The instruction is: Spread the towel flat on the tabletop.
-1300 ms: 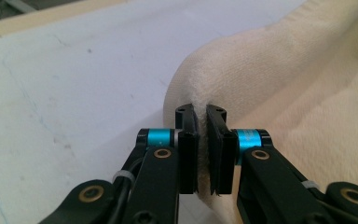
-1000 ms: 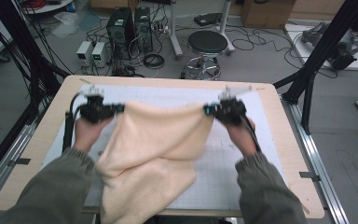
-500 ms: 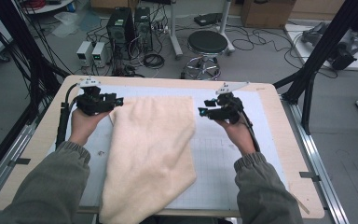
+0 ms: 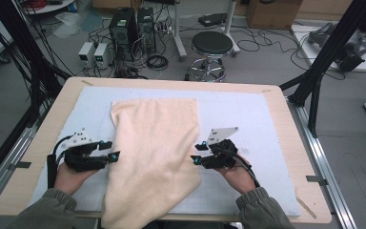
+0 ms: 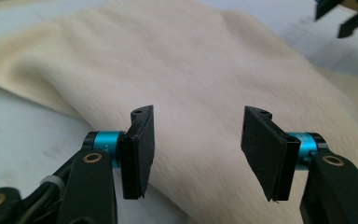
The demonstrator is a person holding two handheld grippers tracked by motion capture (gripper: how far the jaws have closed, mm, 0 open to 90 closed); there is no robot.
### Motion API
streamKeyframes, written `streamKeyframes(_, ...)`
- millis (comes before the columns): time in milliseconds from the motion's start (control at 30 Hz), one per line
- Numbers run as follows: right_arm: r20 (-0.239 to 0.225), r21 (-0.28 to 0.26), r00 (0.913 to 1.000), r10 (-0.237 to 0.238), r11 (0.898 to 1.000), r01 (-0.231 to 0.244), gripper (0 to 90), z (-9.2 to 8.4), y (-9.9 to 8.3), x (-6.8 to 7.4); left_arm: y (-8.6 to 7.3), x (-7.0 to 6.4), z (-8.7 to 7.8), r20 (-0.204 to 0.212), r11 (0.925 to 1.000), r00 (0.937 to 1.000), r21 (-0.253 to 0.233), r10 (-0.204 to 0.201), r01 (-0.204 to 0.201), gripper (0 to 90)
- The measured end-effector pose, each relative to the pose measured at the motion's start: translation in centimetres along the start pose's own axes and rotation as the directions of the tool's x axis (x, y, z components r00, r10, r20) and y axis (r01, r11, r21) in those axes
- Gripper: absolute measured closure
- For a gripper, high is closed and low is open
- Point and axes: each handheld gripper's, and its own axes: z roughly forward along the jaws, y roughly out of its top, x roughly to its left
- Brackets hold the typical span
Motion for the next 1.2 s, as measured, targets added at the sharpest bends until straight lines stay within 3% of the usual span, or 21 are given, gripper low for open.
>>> streamKeyframes(100, -0.036, 0.029, 0.9994, -0.001, 1.000, 0.002, 54.7, 1.7, -1.1, 0.3, -1.4, 0.0, 1.0, 0.028, 0.9971, 0.9995, 0.075, -0.015, 0.013, 44.9)
streamKeyframes(167, -0.043, 0.067, 0.9990, -0.011, 0.998, 0.014, 56.3, 2.7, -1.4, 0.3, -1.8, 0.4, 2.0, 0.075, 0.9913, 0.9958, 0.124, -0.052, 0.043, 53.7)
streamKeyframes(200, -0.048, 0.090, 0.9987, -0.015, 0.996, 0.020, 58.2, 3.3, -1.6, 0.2, -1.8, 0.4, 2.4, 0.082, 0.9897, 0.9954, 0.138, -0.050, 0.039, 53.7)
streamKeyframes(233, -0.056, 0.088, 0.9984, -0.006, 0.996, 0.011, 60.9, 3.7, -1.9, 0.1, -1.7, 0.4, 2.6, 0.078, 0.9901, 0.9955, 0.133, -0.053, 0.042, 56.0)
streamKeyframes(267, -0.069, 0.066, 0.9976, 0.003, 0.998, 0.001, 76.3, 3.6, -2.1, -0.4, -1.4, 0.4, 2.8, 0.072, 0.9889, 0.9967, 0.146, -0.038, 0.027, 66.4)
streamKeyframes(300, -0.078, 0.068, 0.9970, -0.001, 0.998, 0.007, 82.7, 3.5, -2.2, -0.7, -1.2, 0.3, 3.0, 0.064, 0.9882, 0.9975, 0.152, -0.030, 0.020, 72.9)
streamKeyframes(433, -0.076, 0.082, 0.9961, -0.044, 0.995, 0.050, 86.6, 3.3, -2.0, -0.8, 0.1, -0.2, 3.9, 0.017, 0.9888, 0.9999, 0.149, 0.003, -0.006, 82.5)
streamKeyframes(500, -0.064, 0.098, 0.9968, -0.048, 0.994, 0.054, 86.8, 2.4, -2.1, -0.8, 0.8, -0.5, 4.4, 0.000, 0.9910, 1.0000, 0.134, 0.004, -0.004, 83.0)
streamKeyframes(600, -0.042, 0.093, 0.9990, -0.014, 0.995, 0.018, 86.8, 0.1, -2.9, -1.2, 1.9, -0.8, 5.2, -0.005, 0.9936, 1.0000, 0.113, -0.007, 0.008, 83.0)
streamKeyframes(700, -0.017, 0.075, 0.9998, 0.006, 0.997, -0.005, 86.9, -2.4, -3.9, -1.2, 2.7, -1.3, 6.0, 0.008, 0.9950, 0.9999, 0.099, -0.015, 0.014, 82.4)
streamKeyframes(767, -0.008, 0.084, 0.9999, 0.015, 0.996, -0.014, 86.9, -3.5, -4.8, -1.1, 3.0, -1.8, 6.4, 0.028, 0.9956, 0.9994, 0.092, -0.018, 0.016, 78.0)
streamKeyframes(800, -0.006, 0.088, 0.9996, 0.027, 0.996, -0.026, 86.9, -4.0, -5.4, -0.9, 3.0, -2.0, 6.4, 0.032, 0.9953, 0.9994, 0.096, -0.016, 0.013, 71.6)
streamKeyframes(867, -0.012, 0.102, 0.9995, 0.028, 0.994, -0.026, 86.8, -4.4, -6.2, -0.6, 2.9, -2.1, 6.0, 0.054, 0.9954, 0.9986, 0.095, -0.005, 0.000, 64.6)
streamKeyframes(967, -0.011, 0.090, 0.9995, 0.031, 0.996, -0.030, 86.1, -4.8, -6.8, -0.3, 2.5, -2.0, 4.6, 0.073, 0.9977, 0.9973, 0.068, -0.009, 0.004, 61.3)
streamKeyframes(1100, -0.013, 0.015, 0.9997, 0.023, 1.000, -0.023, 78.8, -5.5, -6.0, -0.3, 1.6, -1.1, 2.6, 0.058, 0.9987, 0.9980, 0.045, -0.026, 0.023, 60.9)
streamKeyframes(1200, 0.013, -0.036, 0.9998, 0.017, 0.999, -0.016, 72.0, -5.5, -5.1, -0.6, 0.9, 0.0, 2.5, 0.045, 0.9954, 0.9968, 0.071, -0.067, 0.063, 64.9)
